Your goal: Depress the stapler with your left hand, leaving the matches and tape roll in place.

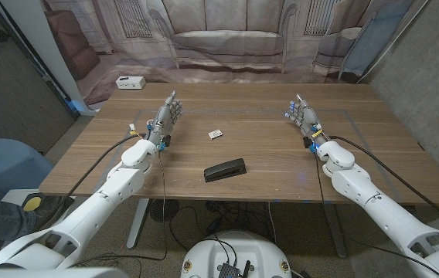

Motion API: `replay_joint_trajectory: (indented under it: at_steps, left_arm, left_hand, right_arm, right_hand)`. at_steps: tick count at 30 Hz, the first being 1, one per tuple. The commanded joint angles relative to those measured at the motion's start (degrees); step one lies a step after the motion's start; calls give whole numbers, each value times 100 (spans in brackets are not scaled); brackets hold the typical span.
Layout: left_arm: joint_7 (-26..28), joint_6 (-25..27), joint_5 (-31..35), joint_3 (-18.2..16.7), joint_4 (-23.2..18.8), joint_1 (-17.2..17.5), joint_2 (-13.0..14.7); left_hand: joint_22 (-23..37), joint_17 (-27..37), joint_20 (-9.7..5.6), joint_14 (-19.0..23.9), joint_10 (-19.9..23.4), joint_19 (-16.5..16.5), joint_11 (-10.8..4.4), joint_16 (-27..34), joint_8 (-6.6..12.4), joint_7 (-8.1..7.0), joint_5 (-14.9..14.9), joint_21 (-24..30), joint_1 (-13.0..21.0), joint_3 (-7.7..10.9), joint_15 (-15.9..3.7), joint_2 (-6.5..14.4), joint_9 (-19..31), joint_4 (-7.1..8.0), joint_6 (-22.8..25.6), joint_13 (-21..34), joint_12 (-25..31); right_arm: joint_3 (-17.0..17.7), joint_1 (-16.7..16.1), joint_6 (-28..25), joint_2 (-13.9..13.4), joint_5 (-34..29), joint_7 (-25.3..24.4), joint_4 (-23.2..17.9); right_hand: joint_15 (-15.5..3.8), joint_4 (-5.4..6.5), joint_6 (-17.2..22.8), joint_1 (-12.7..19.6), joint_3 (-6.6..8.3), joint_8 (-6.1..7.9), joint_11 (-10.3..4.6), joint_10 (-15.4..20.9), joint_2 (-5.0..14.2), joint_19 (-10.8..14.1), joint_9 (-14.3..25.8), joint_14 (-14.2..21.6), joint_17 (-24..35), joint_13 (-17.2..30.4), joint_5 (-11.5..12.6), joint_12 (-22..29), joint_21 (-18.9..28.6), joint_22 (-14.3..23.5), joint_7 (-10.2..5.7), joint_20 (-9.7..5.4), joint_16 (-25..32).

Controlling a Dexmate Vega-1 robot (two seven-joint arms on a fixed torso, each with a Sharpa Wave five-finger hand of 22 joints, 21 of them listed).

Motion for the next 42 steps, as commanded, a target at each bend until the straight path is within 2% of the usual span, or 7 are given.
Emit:
replay_joint_trajectory:
  at_steps: [1,8,10,16,28,36,42]
  left_arm:
    - [-87,61,56,1,-147,43,162]
    - [-93,-202,103,-52,-167,151,172]
    - [-151,-261,113,-42,-100,120,158]
    - [-342,-511,304,31,-11,20,203]
    - [-471,-962,512,49,-121,225,326]
    - [-662,-1046,482,63,-114,298,407]
    - [-750,-1197,557,80,-68,324,447]
  left_hand:
    - [30,9,77,62,70,13,21,49,59,32,21,7,53,23,43,14,10,0,71,7,42]
    - [33,7,110,224,235,133,-31,84,121,-43,24,-19,48,-3,28,21,11,-12,317,-54,98]
    - [34,7,177,300,289,212,-19,102,127,-52,25,-13,46,-14,47,20,10,-17,378,-72,114]
    - [35,7,176,351,323,260,-28,107,127,-34,26,-20,43,-27,54,15,10,-22,425,-87,121]
    - [36,6,164,515,478,441,-21,132,147,-40,30,-15,48,-57,9,3,12,-42,596,-119,163]
    - [36,6,176,584,542,509,-20,135,153,-35,32,-24,61,-67,5,1,14,-56,677,-132,176]
    - [36,5,186,652,610,565,-27,141,149,-26,34,-32,71,-75,0,1,15,-68,724,-140,192]
  right_arm:
    - [18,-227,43,-9,-20,-153,-124]
    - [94,-410,145,-68,-49,-288,-314]
    - [107,-437,149,-75,-52,-319,-343]
    - [189,-596,215,-149,-18,-346,-463]
    - [263,-763,474,-266,-137,-329,-597]
    - [296,-825,566,-284,-211,-400,-660]
    - [283,-763,740,-256,-290,-325,-531]
  right_hand:
    - [48,4,26,63,43,44,-2,41,-4,49,14,3,8,20,27,37,13,22,-5,0,35]
    - [58,3,40,60,42,58,17,45,8,26,14,-3,10,21,27,35,-12,23,-13,18,30]
    - [56,-2,55,66,43,68,16,39,15,9,14,-20,9,21,27,31,-29,23,-48,21,21]
    - [59,-5,31,64,42,65,21,25,26,-2,14,-31,11,22,27,22,-53,24,-58,26,14]
    - [53,-15,34,58,30,77,1,39,21,-1,14,-39,11,22,24,22,-85,25,-54,30,5]
    - [56,-27,176,51,17,136,32,185,29,27,18,-8,10,26,22,71,-123,27,-59,38,8]
    - [20,-45,469,52,9,238,24,214,44,63,29,41,7,30,21,69,-165,28,-36,42,15]
